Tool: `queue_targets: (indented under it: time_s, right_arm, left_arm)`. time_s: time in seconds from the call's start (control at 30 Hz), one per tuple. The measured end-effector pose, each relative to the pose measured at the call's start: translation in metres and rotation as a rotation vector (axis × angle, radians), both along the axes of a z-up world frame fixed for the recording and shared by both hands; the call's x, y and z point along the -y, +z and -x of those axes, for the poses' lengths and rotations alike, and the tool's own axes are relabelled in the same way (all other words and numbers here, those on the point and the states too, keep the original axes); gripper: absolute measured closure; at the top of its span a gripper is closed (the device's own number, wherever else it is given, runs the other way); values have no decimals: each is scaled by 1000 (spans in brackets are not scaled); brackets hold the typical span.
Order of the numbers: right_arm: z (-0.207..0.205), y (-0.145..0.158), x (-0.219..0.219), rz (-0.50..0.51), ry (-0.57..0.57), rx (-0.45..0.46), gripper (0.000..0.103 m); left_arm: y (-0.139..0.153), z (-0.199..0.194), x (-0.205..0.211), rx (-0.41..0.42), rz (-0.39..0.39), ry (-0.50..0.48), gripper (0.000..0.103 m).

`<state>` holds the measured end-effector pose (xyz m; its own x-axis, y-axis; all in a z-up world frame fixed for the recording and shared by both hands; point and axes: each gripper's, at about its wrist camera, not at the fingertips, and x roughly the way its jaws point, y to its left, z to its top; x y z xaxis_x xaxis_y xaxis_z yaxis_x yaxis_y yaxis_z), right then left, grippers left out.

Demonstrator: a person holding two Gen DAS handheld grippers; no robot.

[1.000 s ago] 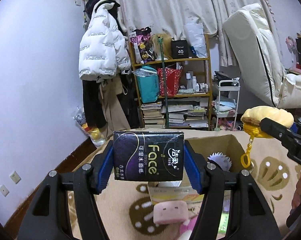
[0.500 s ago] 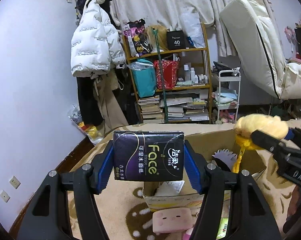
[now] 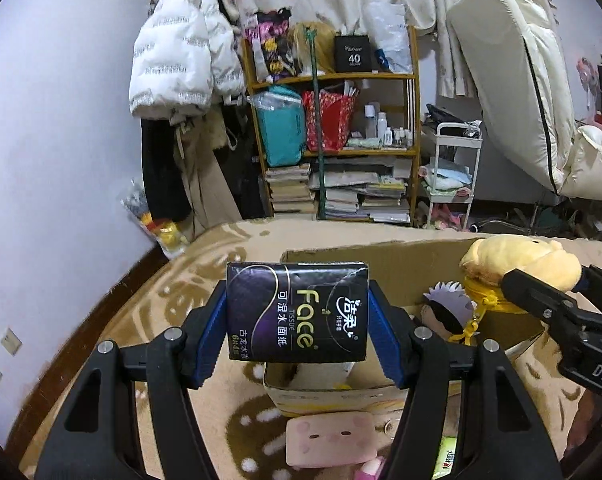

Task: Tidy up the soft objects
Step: 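Lift the tissue pack with the left tool while the right tool carries the yellow bear over the box, then open both tools to drop the yellow bear and black tissue pack into the box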

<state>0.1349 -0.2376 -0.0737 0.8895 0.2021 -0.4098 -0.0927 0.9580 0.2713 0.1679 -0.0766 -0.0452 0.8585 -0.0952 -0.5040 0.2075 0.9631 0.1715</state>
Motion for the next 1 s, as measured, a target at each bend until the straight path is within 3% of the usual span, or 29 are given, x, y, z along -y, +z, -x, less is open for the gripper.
queue_targets:
  time_s: [0.53,1.0]
  right_arm:
    - [-12,-20,8,-32,-12,-84,33]
    - [-12,-25,10,-54,-14,-102,32]
  left_arm:
    - [-22,-15,-4,-89,3,-16,39]
    - [-22,-12,5,-99,-4,-60,39]
